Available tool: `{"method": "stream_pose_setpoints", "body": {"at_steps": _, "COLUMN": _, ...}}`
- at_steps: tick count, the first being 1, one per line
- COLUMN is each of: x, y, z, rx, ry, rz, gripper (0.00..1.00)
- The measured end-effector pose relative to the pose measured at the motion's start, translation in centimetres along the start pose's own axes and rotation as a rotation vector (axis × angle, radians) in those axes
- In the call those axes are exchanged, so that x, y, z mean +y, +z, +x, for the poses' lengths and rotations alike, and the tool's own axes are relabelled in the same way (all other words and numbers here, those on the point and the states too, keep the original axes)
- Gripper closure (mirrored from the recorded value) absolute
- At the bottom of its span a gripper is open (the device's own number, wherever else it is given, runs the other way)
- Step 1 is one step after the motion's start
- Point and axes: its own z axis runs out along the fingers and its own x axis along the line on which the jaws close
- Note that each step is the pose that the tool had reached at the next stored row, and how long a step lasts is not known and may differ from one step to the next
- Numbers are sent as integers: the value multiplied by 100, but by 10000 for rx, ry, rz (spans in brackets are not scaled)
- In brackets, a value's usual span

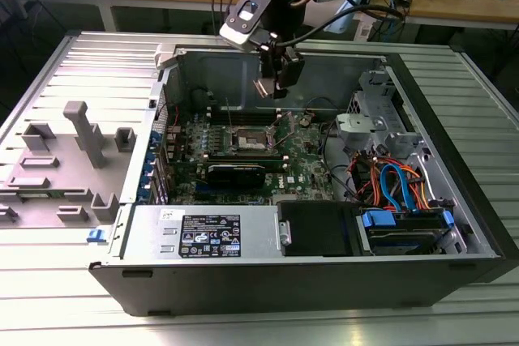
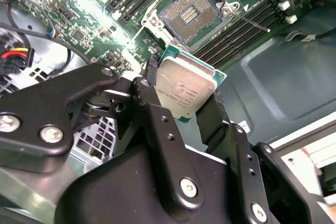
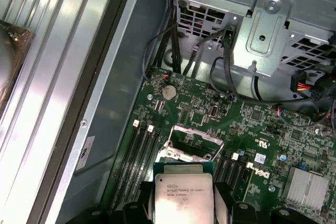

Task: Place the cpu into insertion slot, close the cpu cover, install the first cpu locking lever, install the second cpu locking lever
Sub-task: 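Place the cpu into insertion slot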

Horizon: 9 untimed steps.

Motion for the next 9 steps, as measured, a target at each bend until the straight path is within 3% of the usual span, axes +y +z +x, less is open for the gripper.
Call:
{"method": "stream_pose_setpoints", "body": {"at_steps": 3, "x": 0, "y": 7, "z": -1, "rx": -43, "ry": 711, "rz": -22, "gripper": 45}}
{"method": "stream_pose_setpoints", "body": {"at_steps": 9, "x": -6, "y": 33, "z": 2, "rx": -52, "ry": 858, "rz": -30, "gripper": 45}}
